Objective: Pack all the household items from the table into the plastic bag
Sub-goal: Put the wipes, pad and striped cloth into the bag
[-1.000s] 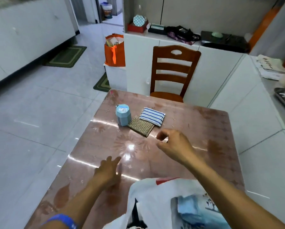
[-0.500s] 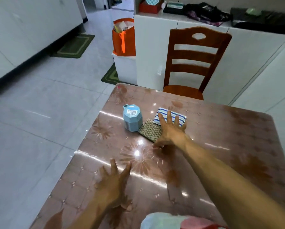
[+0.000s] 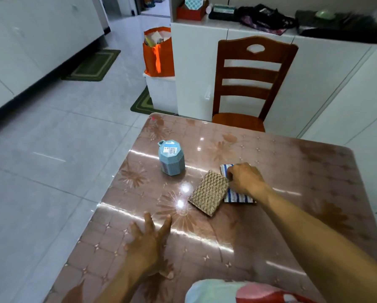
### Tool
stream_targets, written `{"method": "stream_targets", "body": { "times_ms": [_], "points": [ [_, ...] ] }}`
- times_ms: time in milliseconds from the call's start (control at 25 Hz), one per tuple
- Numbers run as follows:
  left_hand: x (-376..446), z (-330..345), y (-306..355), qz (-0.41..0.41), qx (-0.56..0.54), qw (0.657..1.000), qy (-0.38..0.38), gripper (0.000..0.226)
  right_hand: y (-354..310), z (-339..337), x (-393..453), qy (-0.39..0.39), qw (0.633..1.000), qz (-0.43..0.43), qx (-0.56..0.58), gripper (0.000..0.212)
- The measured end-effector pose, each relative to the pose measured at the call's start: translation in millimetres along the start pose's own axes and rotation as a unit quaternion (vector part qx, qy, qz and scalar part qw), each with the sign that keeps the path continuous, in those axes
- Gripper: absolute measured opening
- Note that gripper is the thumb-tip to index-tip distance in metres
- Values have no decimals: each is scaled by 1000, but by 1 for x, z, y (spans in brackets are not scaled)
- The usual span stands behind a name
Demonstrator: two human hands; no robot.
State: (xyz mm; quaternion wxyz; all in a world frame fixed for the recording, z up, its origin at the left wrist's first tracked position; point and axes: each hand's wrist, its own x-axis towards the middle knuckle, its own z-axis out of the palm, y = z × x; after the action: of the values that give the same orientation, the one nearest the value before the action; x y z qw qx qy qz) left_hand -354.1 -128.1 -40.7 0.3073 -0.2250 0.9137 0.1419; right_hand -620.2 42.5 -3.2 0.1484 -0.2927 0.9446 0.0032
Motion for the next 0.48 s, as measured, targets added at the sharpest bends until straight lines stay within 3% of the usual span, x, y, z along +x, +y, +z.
{"method": "stream_targets", "body": {
  "times_ms": [40, 120, 200, 240, 320, 400, 480],
  "points": [
    [-1, 0, 1, -1, 3, 1000, 0, 141, 1, 2, -3, 15, 999, 25, 41, 25],
    [-1, -1, 2, -1, 6, 1000, 0, 140, 9, 6, -4, 44, 981, 144, 126, 59],
    [-1, -1, 2, 0, 3, 1000, 0, 140, 19, 10, -3, -8, 935, 272, 229, 96],
    [0, -1, 2, -1, 4, 1000, -1, 140, 24, 16, -4, -30, 911, 307, 273, 99],
    [0, 0, 2, -4, 4, 1000, 2, 141, 35, 21, -7, -26, 879, 337, 337, 81],
    [1, 0, 3, -7, 1, 1000, 0, 143, 55, 6, 1, 65, 845, 367, 384, 63],
    [3, 1, 2, -5, -6, 1000, -5, 144, 70, -30, 13, 105, 798, 325, 497, 47]
  ]
}}
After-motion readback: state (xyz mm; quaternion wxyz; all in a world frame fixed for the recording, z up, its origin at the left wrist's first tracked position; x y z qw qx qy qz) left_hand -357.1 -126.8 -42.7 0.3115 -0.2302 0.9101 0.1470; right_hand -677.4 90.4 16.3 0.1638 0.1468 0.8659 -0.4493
